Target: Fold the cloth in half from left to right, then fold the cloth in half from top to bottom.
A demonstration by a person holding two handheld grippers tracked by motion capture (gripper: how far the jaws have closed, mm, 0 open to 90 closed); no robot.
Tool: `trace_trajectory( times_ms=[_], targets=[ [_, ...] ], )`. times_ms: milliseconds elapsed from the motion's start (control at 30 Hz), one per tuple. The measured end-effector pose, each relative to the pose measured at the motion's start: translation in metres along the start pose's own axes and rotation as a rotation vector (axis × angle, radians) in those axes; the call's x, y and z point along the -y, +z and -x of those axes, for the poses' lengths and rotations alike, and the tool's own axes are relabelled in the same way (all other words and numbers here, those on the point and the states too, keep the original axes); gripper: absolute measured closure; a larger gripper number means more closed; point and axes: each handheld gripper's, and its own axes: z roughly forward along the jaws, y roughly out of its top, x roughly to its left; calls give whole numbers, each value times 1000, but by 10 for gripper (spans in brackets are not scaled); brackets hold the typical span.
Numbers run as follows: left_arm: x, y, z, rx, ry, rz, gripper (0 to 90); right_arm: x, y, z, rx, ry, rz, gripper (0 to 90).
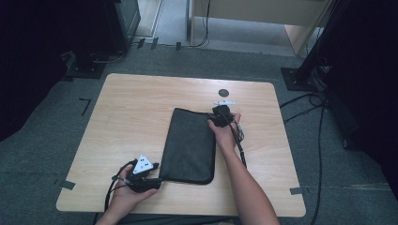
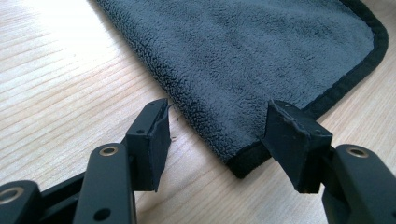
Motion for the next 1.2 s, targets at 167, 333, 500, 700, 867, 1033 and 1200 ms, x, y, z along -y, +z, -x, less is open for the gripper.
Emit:
trace_trajectory(
  times_ms=[167,333,500,700,867,1033,1200],
  targets=[
    [0,0,0,-2,1,1,404,3,0,0,14,7,24,760],
    [0,0,1,-8,3,-3,404,1,3,-3,37,-22,35,812],
    [-1,2,4,-16,-9,2,402,-6,8,-3,48,-46,26,821],
    [-2,3,4,-25,-54,12,336,-11,16,-2,63,-75,39,815],
    [0,-5,-8,-26,-141,47,280,-14,14,10,-14,-24,32,666],
    [-4,-7,-16,-88,-125,61,254,-8,3,24,-54,36,48,579],
    [-20,-5,-31,-108,-162,88,233,-4,-2,28,-101,30,15,544]
  ],
)
